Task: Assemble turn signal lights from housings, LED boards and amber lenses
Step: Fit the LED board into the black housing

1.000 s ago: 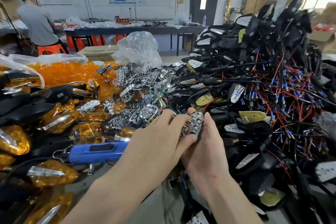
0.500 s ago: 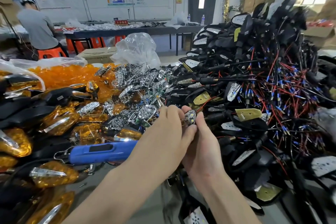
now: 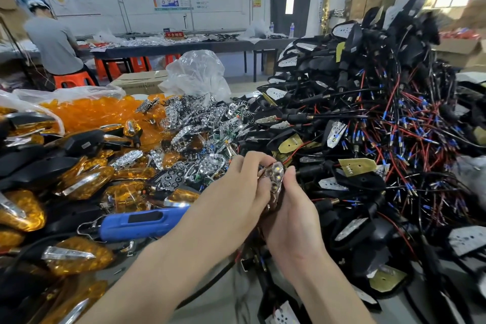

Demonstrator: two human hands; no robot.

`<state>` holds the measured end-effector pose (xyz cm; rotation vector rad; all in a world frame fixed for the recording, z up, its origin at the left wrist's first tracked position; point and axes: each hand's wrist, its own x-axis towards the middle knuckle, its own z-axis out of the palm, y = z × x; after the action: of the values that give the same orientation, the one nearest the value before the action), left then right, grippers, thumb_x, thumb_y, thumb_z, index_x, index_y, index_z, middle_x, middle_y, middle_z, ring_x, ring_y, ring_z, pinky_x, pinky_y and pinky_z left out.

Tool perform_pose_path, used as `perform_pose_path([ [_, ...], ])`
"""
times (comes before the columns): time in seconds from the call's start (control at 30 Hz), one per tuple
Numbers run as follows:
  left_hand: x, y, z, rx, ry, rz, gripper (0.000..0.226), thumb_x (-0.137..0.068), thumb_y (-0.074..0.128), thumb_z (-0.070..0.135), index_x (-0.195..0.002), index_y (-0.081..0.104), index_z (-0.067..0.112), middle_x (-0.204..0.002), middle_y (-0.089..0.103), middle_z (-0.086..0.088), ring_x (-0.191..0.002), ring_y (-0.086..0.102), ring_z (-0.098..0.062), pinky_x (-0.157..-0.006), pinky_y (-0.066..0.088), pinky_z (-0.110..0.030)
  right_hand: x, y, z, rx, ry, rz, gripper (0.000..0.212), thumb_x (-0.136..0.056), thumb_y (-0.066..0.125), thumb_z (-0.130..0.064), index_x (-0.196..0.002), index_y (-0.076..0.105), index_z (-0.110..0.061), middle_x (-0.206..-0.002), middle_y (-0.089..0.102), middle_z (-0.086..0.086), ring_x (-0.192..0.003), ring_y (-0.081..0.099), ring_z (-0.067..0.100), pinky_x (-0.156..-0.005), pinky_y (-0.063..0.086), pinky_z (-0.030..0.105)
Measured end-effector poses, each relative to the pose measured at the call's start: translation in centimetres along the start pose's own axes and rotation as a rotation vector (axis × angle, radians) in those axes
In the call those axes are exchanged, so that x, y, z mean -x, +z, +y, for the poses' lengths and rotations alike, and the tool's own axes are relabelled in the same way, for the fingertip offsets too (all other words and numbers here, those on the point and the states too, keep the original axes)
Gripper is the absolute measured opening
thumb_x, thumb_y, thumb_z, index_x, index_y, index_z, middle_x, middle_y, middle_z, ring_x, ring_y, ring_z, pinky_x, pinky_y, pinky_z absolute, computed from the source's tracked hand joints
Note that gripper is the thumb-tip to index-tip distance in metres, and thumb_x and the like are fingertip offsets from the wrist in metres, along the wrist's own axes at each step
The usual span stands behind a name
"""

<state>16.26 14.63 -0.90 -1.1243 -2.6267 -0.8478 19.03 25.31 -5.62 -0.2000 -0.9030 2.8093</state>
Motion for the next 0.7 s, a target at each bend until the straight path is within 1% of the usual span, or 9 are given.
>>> perform_pose_path([
  [0.07, 0.2, -0.5, -0.4, -0.004, 0.042, -0.020, 0.028, -0.103, 0.038, 0.038, -0.130, 0.042, 0.036, -0.110, 0.046, 0.015, -0.090, 0.059, -0.004, -0.081, 0.049, -0.029, -0.3, -0.3, -0.3, -0.045, -0.023, 0.006, 0.051, -0.108, 0.033, -0.045, -0.132, 0.060, -0.010, -0.114, 0.075, 0.012, -0.103, 0.074, 0.022, -0.075, 0.061, 0.032],
  [0.1, 0.3, -0.7, -0.7, -0.011, 0.074, -0.024, 0.027, -0.103, 0.041, 0.035, -0.130, 0.046, 0.034, -0.112, 0.047, 0.017, -0.093, 0.056, 0.002, -0.083, 0.047, -0.020, -0.3, -0.4, -0.4, -0.058, -0.025, 0.016, 0.048, -0.108, 0.033, -0.044, -0.131, 0.060, -0.011, -0.112, 0.075, 0.011, -0.102, 0.074, 0.023, -0.079, 0.060, 0.035],
  [0.17, 0.6, -1.2, -1.3, -0.045, 0.141, -0.018, 0.026, -0.102, 0.048, 0.027, -0.126, 0.057, 0.028, -0.109, 0.050, 0.020, -0.092, 0.052, 0.007, -0.084, 0.042, -0.010, -0.4, -0.6, -0.7, -0.089, -0.017, 0.030, 0.042, -0.108, 0.036, -0.042, -0.126, 0.060, -0.013, -0.107, 0.071, 0.010, -0.098, 0.071, 0.022, -0.086, 0.056, 0.037],
  [0.2, 0.8, -1.4, -1.6, -0.063, 0.163, -0.011, 0.024, -0.101, 0.050, 0.025, -0.122, 0.062, 0.025, -0.106, 0.053, 0.020, -0.091, 0.053, 0.004, -0.085, 0.042, -0.012, -0.5, -0.6, -0.7, -0.115, -0.014, 0.031, 0.039, -0.108, 0.037, -0.041, -0.125, 0.059, -0.013, -0.102, 0.068, 0.008, -0.092, 0.071, 0.021, -0.083, 0.057, 0.035],
  [0.3, 0.9, -1.9, -2.2, -0.099, 0.241, 0.008, 0.018, -0.100, 0.055, 0.022, -0.110, 0.071, 0.019, -0.101, 0.064, 0.013, -0.091, 0.061, -0.004, -0.083, 0.050, -0.028, -0.6, -0.7, -0.5, -0.171, 0.001, 0.012, 0.038, -0.109, 0.037, -0.041, -0.124, 0.055, -0.012, -0.092, 0.065, 0.007, -0.077, 0.073, 0.020, -0.066, 0.060, 0.031],
  [0.37, 0.9, -2.0, -2.0, -0.168, 0.303, -0.005, 0.020, -0.099, 0.055, 0.026, -0.104, 0.073, 0.020, -0.103, 0.069, 0.010, -0.097, 0.066, -0.010, -0.079, 0.056, -0.036, -0.6, -0.8, -0.4, -0.161, 0.006, 0.003, 0.039, -0.108, 0.037, -0.043, -0.125, 0.056, -0.012, -0.090, 0.065, 0.006, -0.074, 0.073, 0.019, -0.063, 0.060, 0.031],
  [0.47, 0.8, -2.2, -2.0, -0.270, 0.348, -0.044, 0.023, -0.095, 0.054, 0.032, -0.100, 0.075, 0.023, -0.104, 0.071, 0.011, -0.099, 0.068, -0.010, -0.068, 0.059, -0.037, -0.6, -1.0, -0.3, -0.113, 0.016, 0.007, 0.041, -0.107, 0.039, -0.044, -0.125, 0.059, -0.013, -0.088, 0.067, 0.004, -0.074, 0.073, 0.018, -0.062, 0.059, 0.031],
  [0.6, 0.4, -2.3, -2.3, -0.368, 0.458, -0.054, 0.022, -0.098, 0.054, 0.030, -0.096, 0.074, 0.021, -0.096, 0.071, 0.006, -0.087, 0.070, -0.015, -0.054, 0.057, -0.036, -0.5, -0.7, -0.3, -0.108, 0.039, 0.033, 0.039, -0.108, 0.039, -0.043, -0.121, 0.062, -0.014, -0.087, 0.066, 0.004, -0.068, 0.070, 0.015, -0.057, 0.057, 0.029],
  [0.7, 0.2, -2.4, -2.6, -0.469, 0.542, -0.073, 0.009, -0.092, 0.067, 0.023, -0.092, 0.074, 0.018, -0.089, 0.071, 0.003, -0.079, 0.070, -0.018, -0.048, 0.055, -0.035, -0.5, -0.5, -0.3, -0.137, 0.050, 0.047, 0.037, -0.109, 0.038, -0.041, -0.116, 0.061, -0.013, -0.088, 0.062, 0.005, -0.062, 0.067, 0.014, -0.052, 0.053, 0.026],
])
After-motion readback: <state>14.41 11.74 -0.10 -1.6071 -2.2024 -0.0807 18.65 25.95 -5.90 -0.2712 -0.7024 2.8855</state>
